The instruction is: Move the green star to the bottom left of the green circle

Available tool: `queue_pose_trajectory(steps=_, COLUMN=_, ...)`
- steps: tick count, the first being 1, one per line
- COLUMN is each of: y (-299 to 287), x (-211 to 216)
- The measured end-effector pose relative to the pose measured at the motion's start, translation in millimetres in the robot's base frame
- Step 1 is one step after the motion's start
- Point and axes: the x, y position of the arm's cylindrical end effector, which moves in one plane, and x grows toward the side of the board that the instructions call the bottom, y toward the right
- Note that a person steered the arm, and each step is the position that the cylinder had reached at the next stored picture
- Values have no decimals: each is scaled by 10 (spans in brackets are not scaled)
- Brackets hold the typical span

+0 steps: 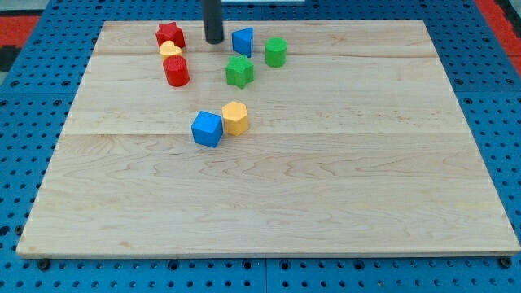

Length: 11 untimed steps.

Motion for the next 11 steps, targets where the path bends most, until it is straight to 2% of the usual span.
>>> queue_pose_trajectory(steps=1, y=406, x=-317)
queue_pose_trajectory(steps=2, y=918, x=119)
queue_pose_trajectory(steps=3, y=819, x=497)
queue_pose_trajectory(steps=4, y=659, x=113)
queue_pose_trajectory(steps=5, y=77, x=21)
queue_pose_trajectory(steps=7, y=-38, x=1223)
queue_pose_trajectory(steps=8, y=255, x=1289)
queue_pose_trajectory(steps=9, y=429, x=750)
queue_pose_trajectory(steps=10, y=686, x=613)
queue_pose_trajectory(steps=11, y=287, x=806)
